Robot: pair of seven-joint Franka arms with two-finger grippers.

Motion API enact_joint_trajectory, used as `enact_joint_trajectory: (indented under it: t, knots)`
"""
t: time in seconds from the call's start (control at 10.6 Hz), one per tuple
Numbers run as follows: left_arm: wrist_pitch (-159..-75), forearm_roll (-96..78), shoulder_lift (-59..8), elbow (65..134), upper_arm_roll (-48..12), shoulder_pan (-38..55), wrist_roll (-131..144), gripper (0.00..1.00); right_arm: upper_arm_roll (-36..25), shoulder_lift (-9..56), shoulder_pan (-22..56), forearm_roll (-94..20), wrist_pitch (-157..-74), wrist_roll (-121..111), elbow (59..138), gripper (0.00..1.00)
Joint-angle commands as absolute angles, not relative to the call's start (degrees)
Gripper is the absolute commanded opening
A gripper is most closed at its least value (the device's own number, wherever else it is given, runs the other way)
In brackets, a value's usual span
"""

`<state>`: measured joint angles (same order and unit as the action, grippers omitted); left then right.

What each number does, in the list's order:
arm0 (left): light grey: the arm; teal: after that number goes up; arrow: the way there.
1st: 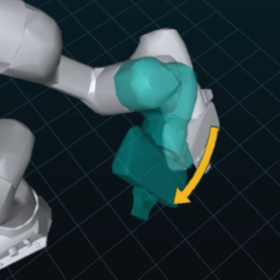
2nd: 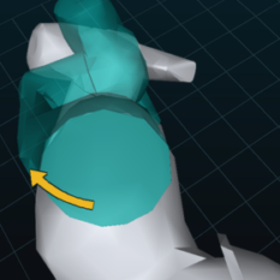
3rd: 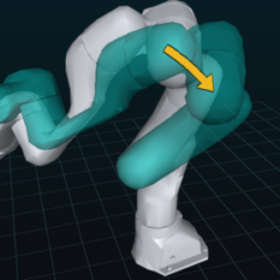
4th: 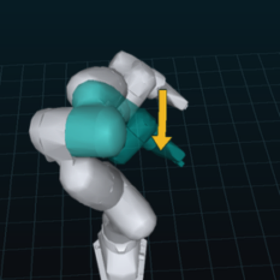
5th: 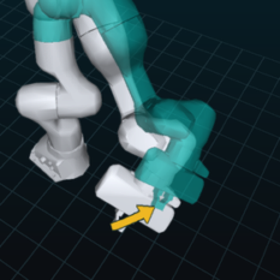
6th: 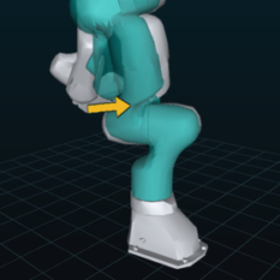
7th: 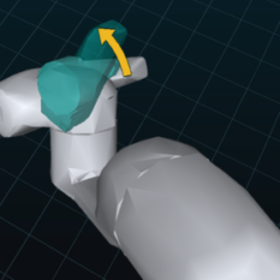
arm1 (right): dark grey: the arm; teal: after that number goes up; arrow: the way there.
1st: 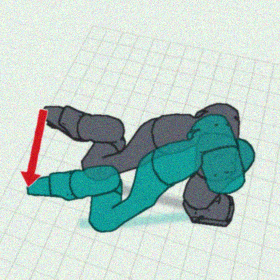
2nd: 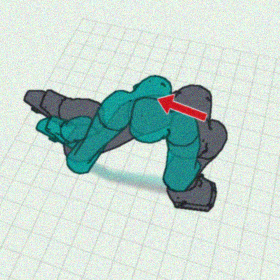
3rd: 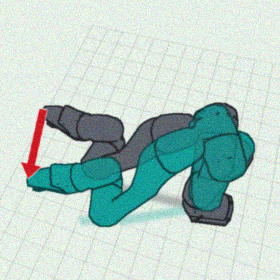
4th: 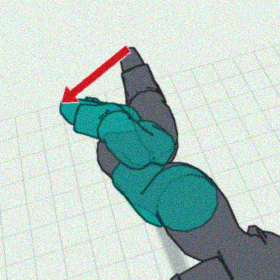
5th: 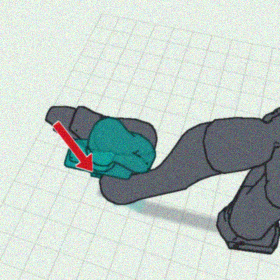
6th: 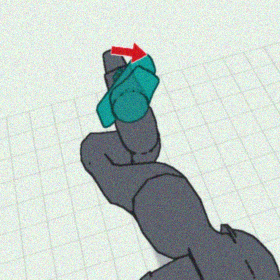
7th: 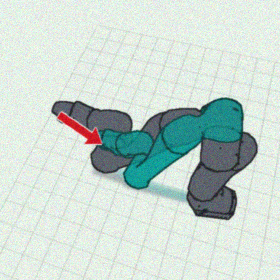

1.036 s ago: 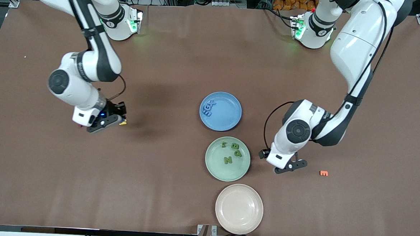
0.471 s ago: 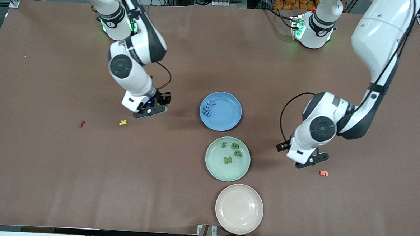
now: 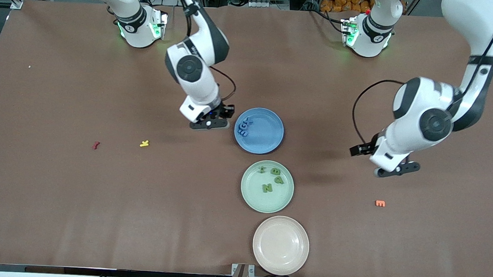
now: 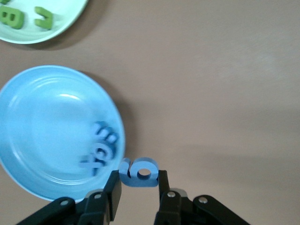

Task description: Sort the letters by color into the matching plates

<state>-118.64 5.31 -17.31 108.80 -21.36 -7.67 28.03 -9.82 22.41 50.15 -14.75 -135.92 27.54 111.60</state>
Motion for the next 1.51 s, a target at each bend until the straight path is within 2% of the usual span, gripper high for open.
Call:
enact_joint_trajectory:
  t: [0.0, 0.19, 0.38, 0.47, 0.57, 0.66, 0.75, 1.04, 1.41]
  knots:
    - [-115.93, 0.81, -6.88, 113.03, -13.83, -2.66, 22.42, 1.00, -9.58, 29.16, 54.83, -15.29, -135.53, 38.03, 103.64, 0.00]
    - [-112.97, -0.87, -4.31, 108.23, -10.12, -1.41, 20.58, 1.00, -9.58, 33.29, 57.03, -15.21, -135.62, 43.83, 98.73, 0.00]
    - [-103.75, -1.32, -4.83, 98.13, -8.01, -1.41, 17.86, 1.00, -9.58, 36.46, 58.27, -15.21, -135.70, 46.57, 95.37, 0.00]
    - [-103.10, -1.32, -4.40, 96.00, -7.39, -1.41, 17.06, 1.00, -9.58, 37.26, 58.36, -15.29, -135.70, 46.76, 94.49, 0.08]
    - [-103.01, -1.32, -4.22, 94.15, -7.30, -1.41, 16.96, 1.00, -9.58, 37.61, 58.36, -15.38, -135.70, 46.76, 93.79, 0.21]
    - [-101.35, -1.14, -4.22, 91.96, -6.77, -1.41, 16.27, 1.00, -9.49, 37.44, 58.36, -15.47, -135.62, 47.37, 93.61, 0.57]
    - [-99.42, -1.06, -4.22, 90.45, -6.68, -1.58, 11.47, 1.00, -9.49, 37.44, 58.19, -15.38, -135.18, 49.55, 92.56, 1.00]
    - [-95.54, -0.44, -4.22, 87.81, -4.92, -1.76, 0.63, 1.00, -9.67, 36.74, 57.57, -15.29, -134.74, 49.66, 91.85, 1.00]
    - [-90.62, -0.53, -1.68, 87.89, -5.80, -1.23, 1.05, 1.00, -9.58, 30.43, 53.80, -15.12, -129.92, 49.66, 91.93, 1.00]
